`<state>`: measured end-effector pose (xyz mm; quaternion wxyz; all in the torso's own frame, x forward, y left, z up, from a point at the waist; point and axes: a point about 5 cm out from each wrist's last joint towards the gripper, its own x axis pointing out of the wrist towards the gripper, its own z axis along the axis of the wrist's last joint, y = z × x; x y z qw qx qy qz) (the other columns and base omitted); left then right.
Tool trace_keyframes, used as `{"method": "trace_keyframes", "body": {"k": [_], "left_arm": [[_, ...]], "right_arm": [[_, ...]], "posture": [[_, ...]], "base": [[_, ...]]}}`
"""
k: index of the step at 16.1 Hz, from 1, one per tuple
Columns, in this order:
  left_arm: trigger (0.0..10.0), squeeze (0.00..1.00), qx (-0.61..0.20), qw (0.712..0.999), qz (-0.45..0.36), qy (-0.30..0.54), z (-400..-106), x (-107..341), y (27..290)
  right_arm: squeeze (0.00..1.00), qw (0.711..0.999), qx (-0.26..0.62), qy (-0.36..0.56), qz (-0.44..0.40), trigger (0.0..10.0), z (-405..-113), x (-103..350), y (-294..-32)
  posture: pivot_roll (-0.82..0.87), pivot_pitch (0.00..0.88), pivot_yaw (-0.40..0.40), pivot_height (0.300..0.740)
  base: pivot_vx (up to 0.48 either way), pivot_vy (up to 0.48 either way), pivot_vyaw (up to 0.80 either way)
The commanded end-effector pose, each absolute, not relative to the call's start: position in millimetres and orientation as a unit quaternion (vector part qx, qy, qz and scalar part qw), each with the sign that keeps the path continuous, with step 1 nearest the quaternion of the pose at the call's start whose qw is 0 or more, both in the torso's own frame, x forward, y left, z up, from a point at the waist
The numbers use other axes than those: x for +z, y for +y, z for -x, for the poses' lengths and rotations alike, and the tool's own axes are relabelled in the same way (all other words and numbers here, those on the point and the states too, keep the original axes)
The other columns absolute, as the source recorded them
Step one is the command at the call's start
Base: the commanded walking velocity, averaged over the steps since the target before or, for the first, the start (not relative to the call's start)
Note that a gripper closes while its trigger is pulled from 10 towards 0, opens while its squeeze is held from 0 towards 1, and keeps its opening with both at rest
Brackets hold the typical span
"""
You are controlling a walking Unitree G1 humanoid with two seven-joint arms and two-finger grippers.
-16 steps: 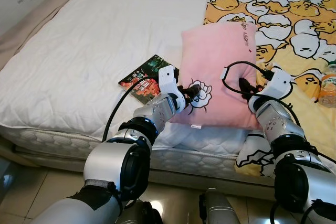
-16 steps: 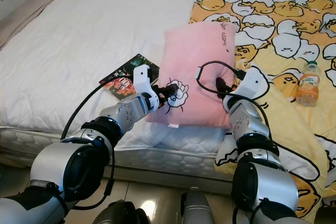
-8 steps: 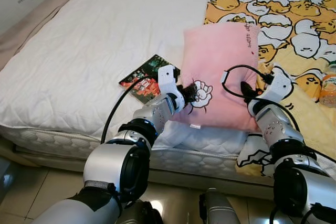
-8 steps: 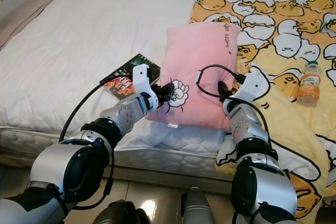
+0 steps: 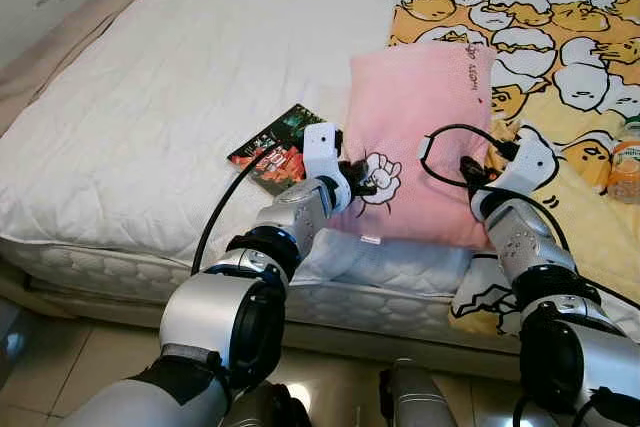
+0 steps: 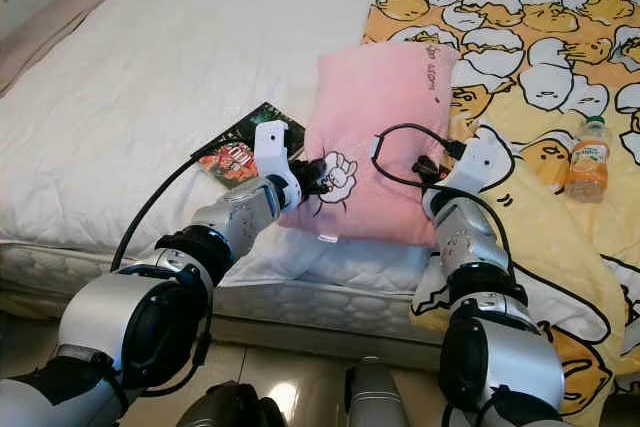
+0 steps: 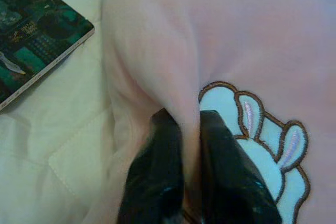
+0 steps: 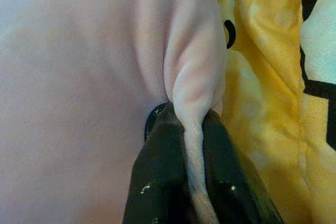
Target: Clean up the room
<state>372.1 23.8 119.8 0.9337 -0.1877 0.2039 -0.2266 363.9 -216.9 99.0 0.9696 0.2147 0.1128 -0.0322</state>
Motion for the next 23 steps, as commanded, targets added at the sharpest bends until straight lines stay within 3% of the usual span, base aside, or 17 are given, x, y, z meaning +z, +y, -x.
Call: {"method": "trace_keyframes", "body": {"k": [1, 7, 9, 11, 12, 13, 14, 15, 18, 23], "left_arm": [[0.0, 0.0, -0.227, 0.928, 0.216, 0.202, -369, 118, 16], [0.0, 0.0, -0.23, 0.93, 0.216, 0.19, -371, 122, 17], [0.0, 0.0, -0.227, 0.95, 0.16, 0.144, -380, 138, 25], [0.0, 0.0, -0.228, 0.967, 0.098, 0.056, -394, 172, 35], [2.1, 0.0, -0.223, 0.972, 0.07, 0.01, -400, 191, 41], [9.8, 0.0, -0.22, 0.973, 0.06, -0.019, -403, 203, 46], [10.0, 0.0, -0.215, 0.974, 0.044, -0.058, -406, 218, 53], [10.0, 0.0, -0.213, 0.973, 0.02, -0.088, -407, 227, 60], [10.0, 0.0, -0.2, 0.974, -0.012, -0.109, -407, 229, 73], [10.0, 0.0, -0.183, 0.976, -0.041, -0.114, -406, 225, 76]], "right_arm": [[0.15, 0.967, -0.021, 0.138, -0.213, 0.0, -360, 88, -208], [0.14, 0.969, -0.007, 0.116, -0.217, 0.0, -358, 87, -205], [0.13, 0.981, -0.007, 0.088, -0.174, 0.0, -364, 101, -205], [0.11, 0.993, -0.003, -0.011, -0.116, 0.0, -373, 142, -204], [0.1, 0.993, -0.014, -0.063, -0.094, 0.0, -374, 164, -208], [0.08, 0.993, -0.019, -0.089, -0.08, 0.0, -373, 176, -209], [0.05, 0.99, -0.035, -0.121, -0.064, 0.5, -371, 190, -213], [0.05, 0.988, -0.045, -0.141, -0.053, 10.0, -367, 198, -216], [0.06, 0.986, -0.065, -0.153, -0.03, 10.0, -360, 202, -222], [0.05, 0.987, -0.07, -0.143, 0.007, 10.0, -357, 193, -219]], "posture": [[-0.29, 0.063, 0.074, 0.697], [-0.28, 0.044, 0.077, 0.697], [-0.27, 0.02, 0.08, 0.697], [-0.26, 0.0, 0.083, 0.697], [-0.26, 0.0, 0.082, 0.697], [-0.26, 0.0, 0.082, 0.697], [-0.25, 0.0, 0.078, 0.697], [-0.25, 0.0, 0.077, 0.697], [-0.25, 0.0, 0.078, 0.697], [-0.25, 0.0, 0.085, 0.697]], "base": [[0.0, 0.0, 0.0], [0.0, 0.0, 0.0], [0.0, 0.0, 0.0], [0.0, 0.0, 0.0], [0.0, 0.0, 0.0], [0.0, 0.0, 0.0], [0.0, 0.0, 0.0], [0.0, 0.0, 0.0], [0.0, 0.0, 0.0], [0.0, 0.473, 0.0]]}}
